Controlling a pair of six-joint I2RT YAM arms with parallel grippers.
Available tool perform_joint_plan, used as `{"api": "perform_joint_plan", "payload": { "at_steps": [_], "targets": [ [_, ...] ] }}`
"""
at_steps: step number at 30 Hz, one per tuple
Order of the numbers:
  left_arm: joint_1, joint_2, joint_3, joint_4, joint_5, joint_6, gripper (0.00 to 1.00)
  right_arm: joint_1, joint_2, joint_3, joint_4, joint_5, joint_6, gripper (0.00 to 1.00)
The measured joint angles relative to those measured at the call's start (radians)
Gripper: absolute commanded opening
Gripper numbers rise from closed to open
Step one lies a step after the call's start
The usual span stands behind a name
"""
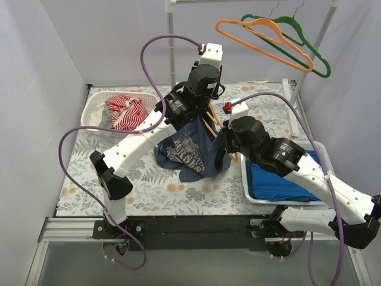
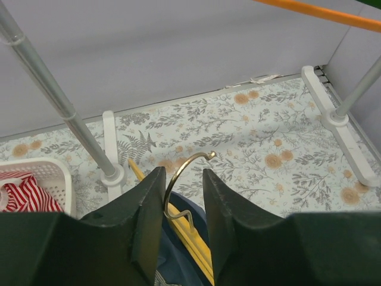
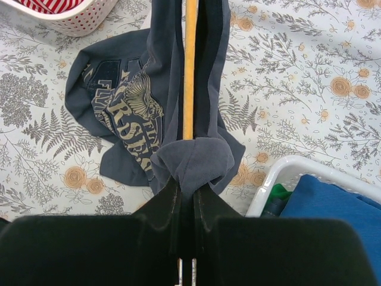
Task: Place the tank top on the hanger
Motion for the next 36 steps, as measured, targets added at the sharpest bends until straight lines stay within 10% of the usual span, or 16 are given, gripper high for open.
{"api": "perform_joint_plan", "payload": {
  "at_steps": [9,19,36],
  "targets": [
    [0.000,0.011,0.011,0.061,-0.060,0.040,0.00,0.000,0.001,0.000,0.020,0.000,0.008,0.01],
    [-0.005,0.031,0.024,0.081,-0.090,0.015,0.00,0.000,0.005,0.000,0.029,0.010,0.028,0.01],
    [-0.001,0.000,0.002,0.061,0.040,-0.194,0.53,0.000,0.014,0.000,0.021,0.050,0.036,0.01]
  ]
}}
